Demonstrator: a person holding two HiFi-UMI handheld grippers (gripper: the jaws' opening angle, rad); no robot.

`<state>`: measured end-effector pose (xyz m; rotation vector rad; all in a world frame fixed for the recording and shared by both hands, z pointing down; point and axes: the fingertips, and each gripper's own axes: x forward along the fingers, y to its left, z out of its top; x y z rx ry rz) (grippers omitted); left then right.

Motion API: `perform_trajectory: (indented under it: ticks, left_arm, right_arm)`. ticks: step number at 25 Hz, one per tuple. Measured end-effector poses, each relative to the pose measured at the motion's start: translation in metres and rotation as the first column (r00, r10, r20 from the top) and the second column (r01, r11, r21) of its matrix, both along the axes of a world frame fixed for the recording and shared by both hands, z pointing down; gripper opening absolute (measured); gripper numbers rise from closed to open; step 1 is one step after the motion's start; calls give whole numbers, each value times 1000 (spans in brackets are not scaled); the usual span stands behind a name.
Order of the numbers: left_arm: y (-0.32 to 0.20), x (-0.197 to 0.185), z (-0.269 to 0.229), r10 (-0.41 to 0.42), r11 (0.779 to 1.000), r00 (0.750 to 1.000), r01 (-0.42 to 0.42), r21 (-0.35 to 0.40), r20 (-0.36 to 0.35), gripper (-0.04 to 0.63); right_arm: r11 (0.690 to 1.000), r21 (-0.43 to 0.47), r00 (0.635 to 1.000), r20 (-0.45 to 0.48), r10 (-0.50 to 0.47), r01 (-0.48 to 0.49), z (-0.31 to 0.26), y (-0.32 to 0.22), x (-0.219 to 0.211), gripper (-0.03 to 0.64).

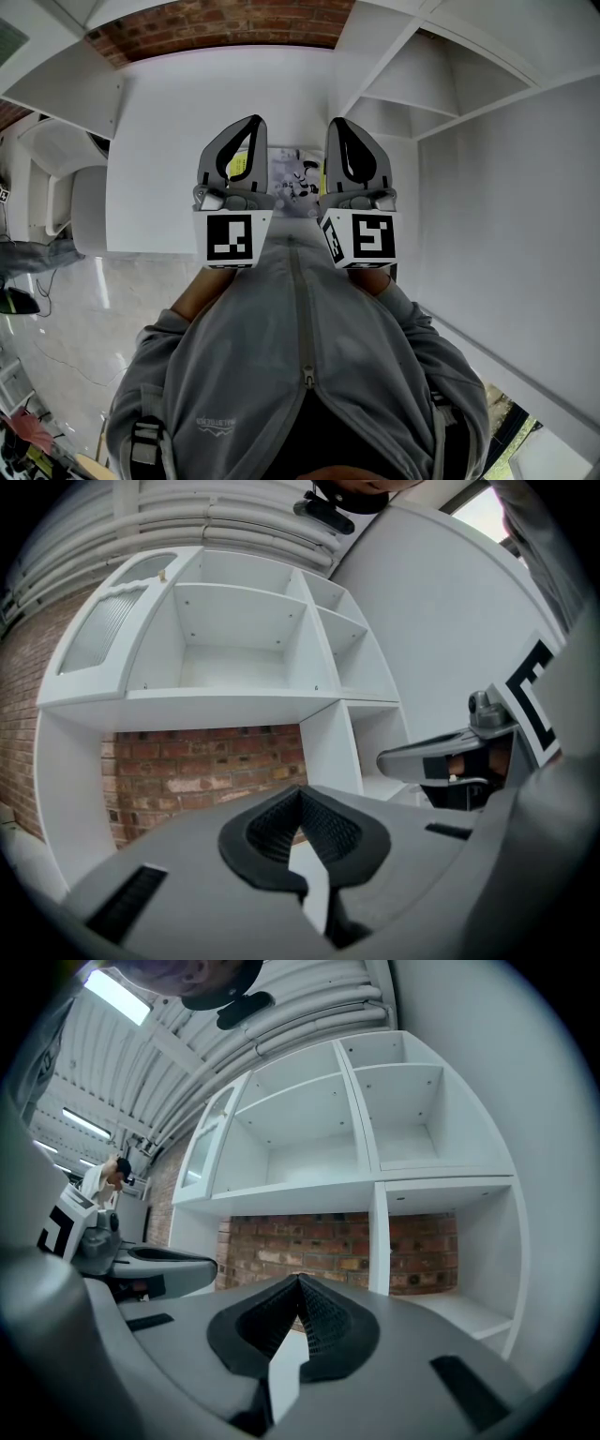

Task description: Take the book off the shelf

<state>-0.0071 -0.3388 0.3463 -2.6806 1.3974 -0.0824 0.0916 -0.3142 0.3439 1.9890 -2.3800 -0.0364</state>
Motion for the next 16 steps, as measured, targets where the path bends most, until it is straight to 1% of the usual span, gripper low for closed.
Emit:
perform_trajectory:
  ticks: [3,10,16]
  left_arm:
    - [0,-1,-1,4,1000,1000,-4,0,6,6]
    - [2,-2,-1,4,1000,1000,-4,-10,-7,6]
    - [1,-4,-4,8,1000,1000,-8,6,2,6]
  right_arm:
    - [1000,-2,1000,5,1,-1,-1,1,0,26]
    - [1000,-10,1000,15,5,-5,-1,2,0,26]
    - [1000,-14,1000,9,6,-6,-1,3,-1,26]
